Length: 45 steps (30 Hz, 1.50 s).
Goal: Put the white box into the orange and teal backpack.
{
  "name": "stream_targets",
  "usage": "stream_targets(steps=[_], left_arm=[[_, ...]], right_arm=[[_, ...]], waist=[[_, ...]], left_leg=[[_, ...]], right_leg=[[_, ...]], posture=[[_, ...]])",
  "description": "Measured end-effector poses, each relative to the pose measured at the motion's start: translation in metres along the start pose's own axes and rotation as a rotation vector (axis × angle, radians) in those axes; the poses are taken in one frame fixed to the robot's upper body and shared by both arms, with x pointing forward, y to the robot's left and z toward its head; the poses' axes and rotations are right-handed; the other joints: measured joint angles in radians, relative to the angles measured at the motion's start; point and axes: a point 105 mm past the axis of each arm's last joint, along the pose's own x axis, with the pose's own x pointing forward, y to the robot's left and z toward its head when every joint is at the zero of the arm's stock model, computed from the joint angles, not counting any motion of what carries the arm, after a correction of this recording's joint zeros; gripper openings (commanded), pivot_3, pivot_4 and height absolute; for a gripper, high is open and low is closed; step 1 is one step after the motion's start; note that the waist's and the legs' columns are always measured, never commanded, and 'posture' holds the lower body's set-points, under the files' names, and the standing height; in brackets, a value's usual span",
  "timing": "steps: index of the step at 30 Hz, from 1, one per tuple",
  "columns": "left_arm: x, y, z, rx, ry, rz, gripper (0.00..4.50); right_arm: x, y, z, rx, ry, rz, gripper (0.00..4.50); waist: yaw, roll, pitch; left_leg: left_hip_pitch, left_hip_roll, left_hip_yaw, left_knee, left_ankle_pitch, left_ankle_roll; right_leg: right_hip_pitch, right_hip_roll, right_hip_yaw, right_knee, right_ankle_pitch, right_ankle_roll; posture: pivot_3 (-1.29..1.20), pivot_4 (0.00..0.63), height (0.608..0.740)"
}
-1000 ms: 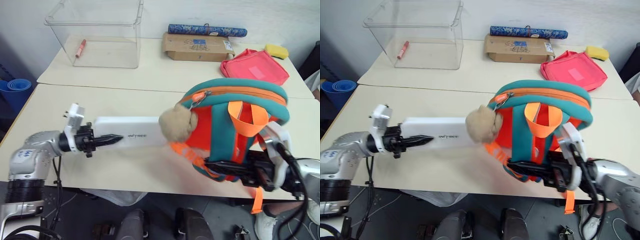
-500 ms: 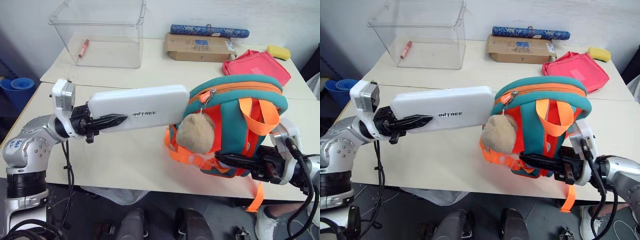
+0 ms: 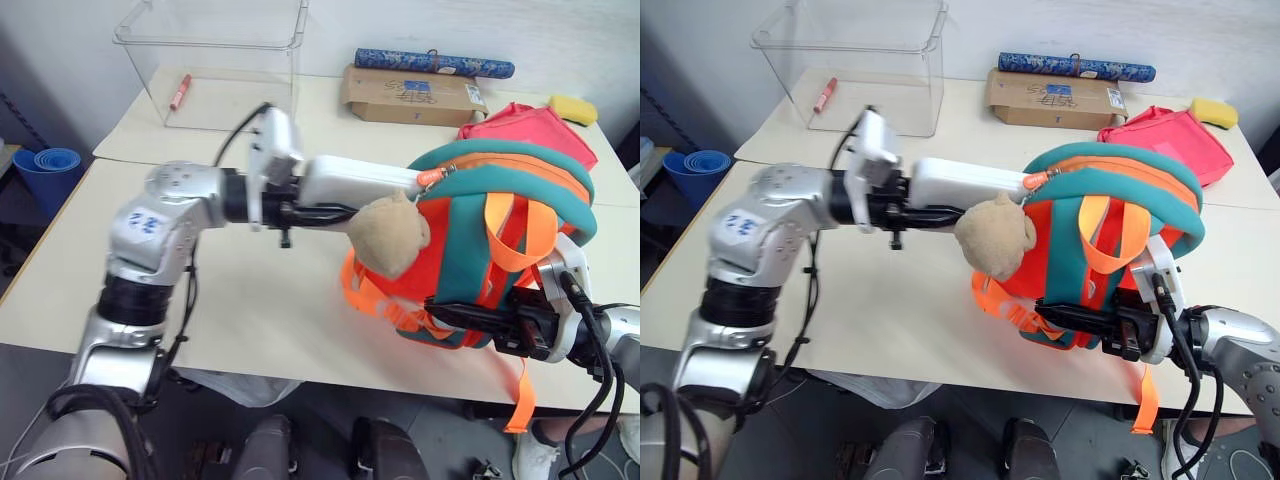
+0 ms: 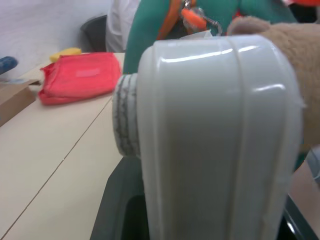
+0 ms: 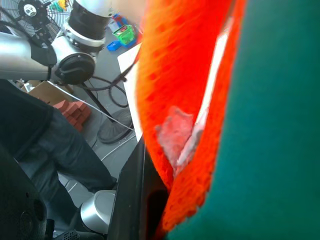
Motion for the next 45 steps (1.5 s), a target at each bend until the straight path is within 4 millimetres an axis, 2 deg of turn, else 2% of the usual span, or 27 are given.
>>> stream_targets(steps=[3, 9, 11, 12, 15, 18, 22, 24, 27, 29, 32, 37, 40, 45], left_arm=[[0.033, -0.007, -0.018, -0.031, 0.014, -0.071, 1.27], [0.082, 0.003, -0.021, -0.105, -0.046, -0.101, 1.27], [0.093, 0.006, -0.023, -0.112, -0.055, -0.1, 1.97], [0.095, 0.005, -0.024, -0.121, -0.06, -0.11, 2.16], [0.085, 0.001, -0.024, -0.162, -0.078, -0.156, 3.05], [0.059, 0.0, -0.029, -0.187, -0.128, -0.167, 3.88], [0.016, 0.004, -0.034, -0.137, -0.148, -0.145, 3.88], [-0.011, 0.005, -0.032, -0.167, -0.16, -0.137, 3.88], [-0.054, -0.001, -0.032, -0.162, -0.09, -0.129, 3.88], [-0.065, -0.005, -0.032, -0.147, -0.071, -0.12, 3.88], [-0.062, -0.011, -0.028, -0.149, -0.114, -0.107, 3.88], [-0.044, -0.038, -0.01, -0.111, -0.18, -0.152, 3.88], [-0.033, -0.05, -0.004, -0.086, -0.206, -0.12, 3.88], [-0.006, -0.05, -0.004, -0.029, -0.231, -0.058, 3.88]], right_arm=[[0.001, 0.0, 0.001, -0.009, 0.003, 0.005, 0.0], [0.0, -0.003, -0.001, -0.008, 0.003, -0.009, 0.0], [-0.001, -0.004, -0.001, -0.012, 0.001, -0.017, 0.0], [-0.002, -0.004, -0.003, -0.01, 0.003, -0.02, 0.0], [-0.003, -0.005, -0.007, 0.0, -0.001, -0.031, 0.0], [-0.003, -0.009, -0.008, -0.016, -0.032, -0.058, 0.0], [-0.005, -0.02, -0.007, -0.049, -0.076, -0.132, 0.0], [-0.005, -0.023, -0.006, -0.064, -0.091, -0.151, 0.0], [-0.005, -0.025, -0.006, -0.071, -0.098, -0.167, 0.0], [-0.005, -0.026, -0.006, -0.075, -0.104, -0.173, 0.0], [-0.004, -0.028, -0.005, -0.087, -0.116, -0.178, 0.0], [0.0, -0.028, -0.008, -0.09, -0.101, -0.166, 0.0], [-0.002, -0.031, -0.009, -0.079, -0.104, -0.175, 0.0], [-0.001, -0.033, -0.007, -0.099, -0.098, -0.169, 0.0]], waist=[[0.001, 0.0, 0.0], [0.003, 0.0, 0.0], [0.002, 0.0, 0.0], [0.001, 0.0, 0.0], [-0.004, 0.0, 0.0], [-0.021, 0.0, 0.0], [-0.029, 0.0, 0.0], [-0.028, 0.001, 0.0], [-0.029, 0.001, 0.0], [-0.024, 0.001, 0.0], [-0.014, 0.001, 0.0], [-0.025, 0.001, 0.0], [-0.028, 0.001, 0.0], [-0.021, 0.001, 0.0]], left_leg=[[-0.002, -0.001, 0.0, 0.001, 0.0, 0.001], [-0.008, 0.001, -0.004, 0.012, 0.001, 0.002], [-0.01, 0.001, -0.005, 0.014, 0.0, 0.004], [-0.01, 0.001, -0.005, 0.014, 0.0, 0.004], [-0.011, 0.002, -0.006, 0.014, -0.001, 0.004], [-0.011, 0.003, -0.007, 0.014, -0.001, 0.002], [-0.01, 0.003, -0.006, 0.014, 0.001, 0.001], [-0.01, 0.003, -0.007, 0.014, 0.001, 0.001], [-0.01, 0.002, -0.007, 0.014, 0.0, 0.001], [-0.01, 0.001, -0.008, 0.014, 0.0, 0.001], [-0.012, -0.001, -0.012, 0.015, 0.001, 0.004], [-0.012, 0.0, -0.012, 0.015, 0.001, 0.003], [-0.011, 0.0, -0.012, 0.014, 0.001, 0.002], [-0.011, -0.001, -0.011, 0.014, 0.003, 0.004]], right_leg=[[-0.001, 0.0, -0.002, -0.001, 0.0, 0.0], [-0.002, -0.001, -0.007, -0.001, 0.0, 0.0], [-0.002, -0.003, -0.007, -0.001, 0.001, 0.002], [-0.002, -0.004, -0.007, -0.001, 0.001, 0.002], [-0.003, -0.005, -0.007, -0.001, 0.001, 0.002], [-0.002, -0.003, -0.009, 0.002, 0.001, 0.002], [-0.003, -0.001, -0.01, 0.001, 0.001, 0.001], [-0.003, -0.002, -0.009, 0.002, 0.001, 0.001], [-0.002, -0.002, -0.009, 0.004, 0.001, 0.001], [-0.002, -0.002, -0.009, 0.004, 0.001, 0.001], [0.0, -0.003, -0.009, 0.002, 0.002, 0.003], [0.001, -0.004, -0.008, 0.0, 0.003, 0.005], [0.001, -0.003, -0.008, 0.0, 0.003, 0.005], [0.001, -0.003, -0.008, -0.001, 0.003, 0.005]], posture=[[0.0, 0.15, 0.74], [0.0, 0.15, 0.74], [0.0, 0.15, 0.74], [0.0, 0.15, 0.74], [0.0, 0.15, 0.74], [0.0, 0.15, 0.74], [0.0, 0.15, 0.74], [0.0, 0.15, 0.74], [0.0, 0.15, 0.74], [0.0, 0.15, 0.74], [0.0, 0.15, 0.74], [0.0, 0.15, 0.74], [0.0, 0.15, 0.74], [0.0, 0.15, 0.74]])
